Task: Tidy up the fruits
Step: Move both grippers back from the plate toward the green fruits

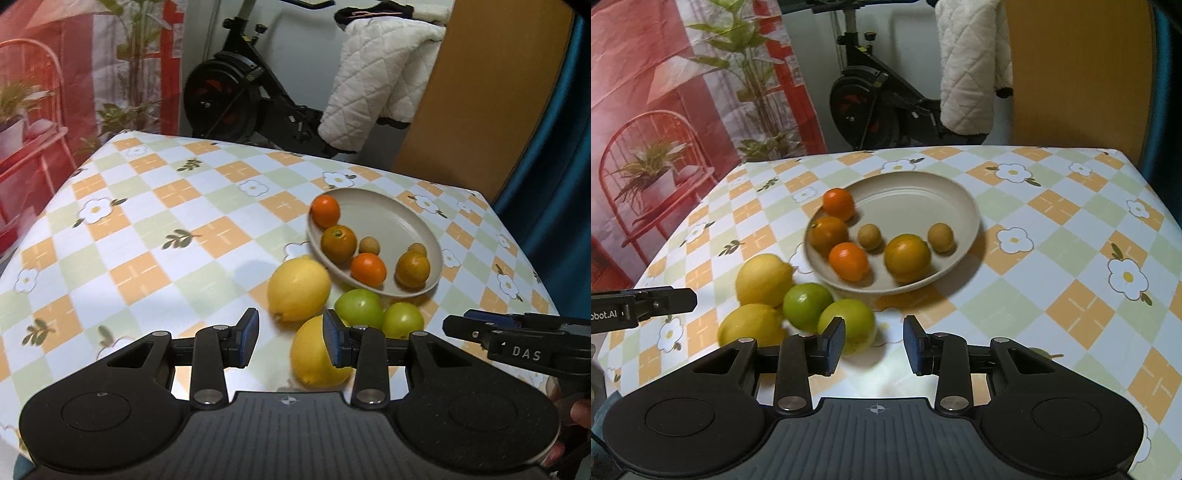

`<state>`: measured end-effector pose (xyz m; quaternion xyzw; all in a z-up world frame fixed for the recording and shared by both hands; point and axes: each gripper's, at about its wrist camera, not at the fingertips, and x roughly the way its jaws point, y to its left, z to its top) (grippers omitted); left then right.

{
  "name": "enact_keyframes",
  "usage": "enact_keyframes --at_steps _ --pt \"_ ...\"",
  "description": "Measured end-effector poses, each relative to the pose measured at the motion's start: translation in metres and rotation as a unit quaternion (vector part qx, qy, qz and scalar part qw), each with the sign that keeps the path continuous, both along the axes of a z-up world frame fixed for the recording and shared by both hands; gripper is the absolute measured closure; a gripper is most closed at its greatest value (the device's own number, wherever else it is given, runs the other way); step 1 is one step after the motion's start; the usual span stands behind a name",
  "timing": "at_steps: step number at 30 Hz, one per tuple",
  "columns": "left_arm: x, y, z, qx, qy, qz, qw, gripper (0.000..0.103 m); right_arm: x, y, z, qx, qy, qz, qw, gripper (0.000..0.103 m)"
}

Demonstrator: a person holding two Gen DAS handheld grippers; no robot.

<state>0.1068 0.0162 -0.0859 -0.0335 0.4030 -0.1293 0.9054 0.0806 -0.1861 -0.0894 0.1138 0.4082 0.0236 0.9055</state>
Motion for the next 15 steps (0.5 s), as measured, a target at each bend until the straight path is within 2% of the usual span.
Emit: enact_keyframes --at_steps 4,6,8,9,10,12,15 --pt "-0.004 0.011 0.004 -0.005 -0.005 0.014 0.9999 0.063 -0.001 0.007 0.012 -0.014 -0.013 0.008 1.000 0.069" --pt "-0.005 0.015 0.011 -0.007 -0.017 0.018 0.9997 0.063 -0.002 0.007 0.019 -0.020 -0.025 0.008 0.999 0.062" --pt "-0.006 0.018 0.018 -0.006 -0.031 0.022 0.9993 0.062 -0.003 0.008 0.026 -0.026 -0.036 0.008 0.999 0.050" --pt "-0.006 0.019 0.021 -0.006 -0.037 0.023 0.9990 0.058 -0.003 0.008 0.029 -0.027 -0.040 0.008 0.999 0.048" --pt "-0.007 0.020 0.024 -0.009 -0.044 0.024 0.9987 0.046 -0.003 0.008 0.031 -0.026 -0.042 0.008 0.999 0.044" --pt "-0.010 0.020 0.029 -0.014 -0.058 0.028 0.9978 0.028 -0.002 0.006 0.034 -0.020 -0.044 0.008 0.999 0.036" --pt "-0.013 0.019 0.036 -0.018 -0.082 0.028 0.9961 0.015 -0.003 0.007 0.038 -0.020 -0.046 0.011 0.999 0.025"
